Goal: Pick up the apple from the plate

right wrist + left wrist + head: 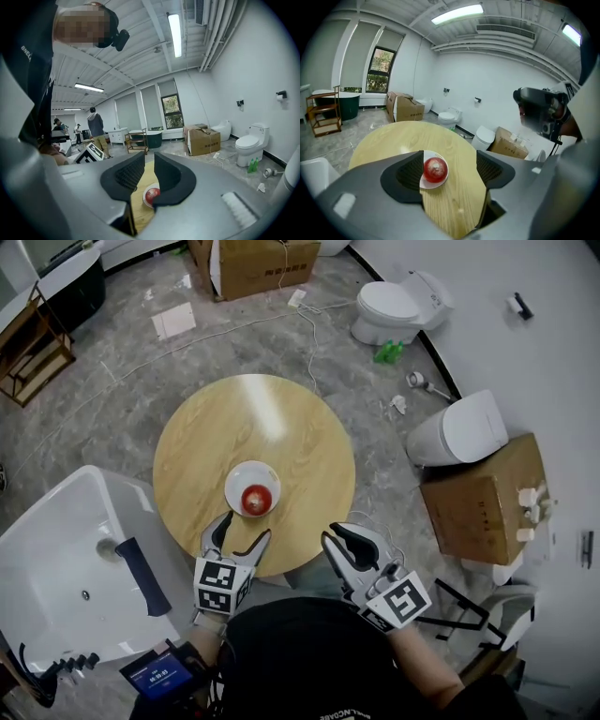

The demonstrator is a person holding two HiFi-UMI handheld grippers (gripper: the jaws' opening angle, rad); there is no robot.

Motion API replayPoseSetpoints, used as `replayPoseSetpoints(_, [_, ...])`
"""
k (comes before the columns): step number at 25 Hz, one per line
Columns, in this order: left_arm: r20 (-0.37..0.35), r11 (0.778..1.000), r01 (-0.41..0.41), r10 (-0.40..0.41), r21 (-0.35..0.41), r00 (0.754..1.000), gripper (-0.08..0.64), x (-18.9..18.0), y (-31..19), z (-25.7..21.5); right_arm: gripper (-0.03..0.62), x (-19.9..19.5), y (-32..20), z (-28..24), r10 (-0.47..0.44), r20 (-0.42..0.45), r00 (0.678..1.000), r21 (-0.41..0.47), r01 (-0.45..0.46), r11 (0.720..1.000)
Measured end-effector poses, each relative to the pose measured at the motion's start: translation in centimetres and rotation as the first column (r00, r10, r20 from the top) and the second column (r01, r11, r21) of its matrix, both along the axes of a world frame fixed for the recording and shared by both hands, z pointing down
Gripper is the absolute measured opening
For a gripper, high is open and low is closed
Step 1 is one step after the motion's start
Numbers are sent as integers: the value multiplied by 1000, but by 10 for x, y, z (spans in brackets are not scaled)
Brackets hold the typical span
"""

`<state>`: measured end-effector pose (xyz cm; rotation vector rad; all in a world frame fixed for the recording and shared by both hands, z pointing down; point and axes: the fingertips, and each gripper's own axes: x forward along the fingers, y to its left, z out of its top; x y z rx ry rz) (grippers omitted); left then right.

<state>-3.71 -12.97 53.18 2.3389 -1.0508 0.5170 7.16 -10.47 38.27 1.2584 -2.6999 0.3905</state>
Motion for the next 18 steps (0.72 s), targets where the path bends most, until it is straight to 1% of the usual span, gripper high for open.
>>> replayPoseSetpoints(3, [34, 1000, 0, 1, -26, 999, 375, 11, -10, 24, 70, 2, -6, 4, -11, 1, 1000, -9, 11, 1000])
replayPoseSetpoints(6, [75, 999, 4, -1, -40, 997, 407, 19, -22, 50, 69, 8, -16, 14, -2, 3, 1000, -16, 2, 1000])
replayPoseSetpoints(8, [113, 999, -6, 11, -48, 994, 439, 22, -28, 69, 69, 11, -21, 21, 8, 9, 1000, -23, -8, 1000])
replayPoseSetpoints(10, [140, 998, -13, 22, -59, 990, 451, 24, -33, 87, 69, 12, -25, 28, 14, 11, 1000, -27, -13, 1000])
replayPoseSetpoints(14, [177, 997, -36, 48, -70, 983, 456, 30, -45, 114, 66, 24, -34, 45, 48, 28, 998, -45, -46, 998])
replayPoseSetpoints(18, [174, 996, -38, 51, -77, 983, 452, 36, -53, 130, 66, 39, -40, 67, 82, 32, 996, -79, -79, 994])
